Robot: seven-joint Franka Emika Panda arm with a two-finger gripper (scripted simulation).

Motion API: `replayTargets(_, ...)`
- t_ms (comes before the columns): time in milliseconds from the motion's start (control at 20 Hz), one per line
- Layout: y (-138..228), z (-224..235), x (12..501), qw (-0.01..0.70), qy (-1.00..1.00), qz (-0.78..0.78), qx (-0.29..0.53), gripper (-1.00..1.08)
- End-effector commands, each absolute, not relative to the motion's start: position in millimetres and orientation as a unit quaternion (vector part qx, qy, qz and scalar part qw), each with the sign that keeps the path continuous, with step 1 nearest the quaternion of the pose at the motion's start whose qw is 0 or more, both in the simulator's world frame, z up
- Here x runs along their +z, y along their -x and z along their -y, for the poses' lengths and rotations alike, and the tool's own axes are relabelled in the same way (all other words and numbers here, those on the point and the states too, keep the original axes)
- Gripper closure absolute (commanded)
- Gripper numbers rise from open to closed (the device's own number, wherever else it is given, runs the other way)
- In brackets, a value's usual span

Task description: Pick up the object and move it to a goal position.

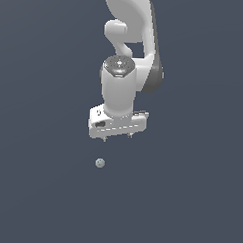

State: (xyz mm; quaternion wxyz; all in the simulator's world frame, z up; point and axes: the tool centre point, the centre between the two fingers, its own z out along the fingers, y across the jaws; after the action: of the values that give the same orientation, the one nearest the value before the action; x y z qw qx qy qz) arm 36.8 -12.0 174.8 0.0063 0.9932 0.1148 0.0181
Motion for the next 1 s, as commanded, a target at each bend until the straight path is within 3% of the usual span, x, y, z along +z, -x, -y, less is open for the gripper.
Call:
replayTargets(0, -44, 20, 165, 0.007, -0.99, -0.142, 0.016, -0.92)
replayTargets(950, -81, 78, 86, 0.002, -0.945, -0.326, 0.002, -0.92)
